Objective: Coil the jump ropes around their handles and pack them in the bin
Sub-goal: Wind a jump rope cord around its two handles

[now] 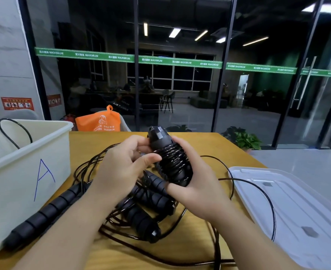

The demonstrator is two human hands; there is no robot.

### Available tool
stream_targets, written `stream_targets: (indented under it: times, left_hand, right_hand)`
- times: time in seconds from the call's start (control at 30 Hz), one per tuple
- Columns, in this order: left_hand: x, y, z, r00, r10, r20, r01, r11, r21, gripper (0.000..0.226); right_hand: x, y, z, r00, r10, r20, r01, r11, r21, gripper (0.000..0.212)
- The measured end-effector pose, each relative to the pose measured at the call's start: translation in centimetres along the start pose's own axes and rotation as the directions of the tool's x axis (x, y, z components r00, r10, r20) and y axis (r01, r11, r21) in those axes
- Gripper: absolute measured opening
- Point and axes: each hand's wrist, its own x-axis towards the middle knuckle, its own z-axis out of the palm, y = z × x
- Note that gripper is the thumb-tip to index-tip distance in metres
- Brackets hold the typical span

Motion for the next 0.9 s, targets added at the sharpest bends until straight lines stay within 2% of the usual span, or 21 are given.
stream_targets:
  times: [0.07,0.13,0.2,0.3,0.4,0.5,0.67,0.77,0.9]
  left_hand:
    - [0.2,-0.3,-0.7,0.984,0.178,0.021,-0.179,0.968,0.175,0.015]
    - [0.3,-0.1,-1.3,0.924,0.375,0.074,-0.376,0.858,0.349,0.014]
    - [0.5,0.2,-1.6,0.856,0.504,0.117,-0.498,0.738,0.455,0.019]
    - [0.7,0.5,-1.9,0.782,0.607,0.144,-0.566,0.594,0.571,0.023]
    - [0.5,0.2,-2.1,0.751,0.646,0.135,-0.562,0.519,0.644,0.024]
    - [0.3,-0.4,-1.9,0.759,0.647,0.07,-0.509,0.524,0.683,0.023]
    - [0.1,-1.1,-1.4,0.808,0.586,-0.057,-0.399,0.616,0.679,0.018]
    - [-0.2,-1.1,-0.8,0.816,0.57,-0.093,-0.378,0.648,0.661,0.02]
    - [-0.6,-1.4,0.5,0.824,0.562,-0.071,-0.397,0.662,0.636,0.033]
  right_hand:
    - [0.0,-0.3,0.2,1.0,0.014,-0.017,-0.013,0.999,0.035,0.079]
    - [-0.1,-0.5,0.2,0.998,0.016,-0.06,-0.014,0.999,0.04,0.078]
    - [-0.1,-0.6,0.1,0.993,0.005,-0.118,-0.001,1.0,0.029,0.078]
    - [-0.1,-0.8,-0.1,0.985,-0.015,-0.171,0.021,0.999,0.032,0.083]
    - [-0.2,-0.9,-0.3,0.98,-0.012,-0.2,0.027,0.997,0.07,0.082]
    - [-0.2,-1.2,-0.3,0.986,0.036,-0.16,-0.002,0.979,0.206,0.082]
    - [-0.3,-1.1,0.2,0.991,0.128,0.03,-0.128,0.884,0.449,0.072]
    - [-0.2,-0.8,0.5,0.977,0.178,0.116,-0.211,0.747,0.63,0.07]
    - [-0.1,-0.5,0.7,0.967,0.174,0.184,-0.247,0.476,0.844,0.059]
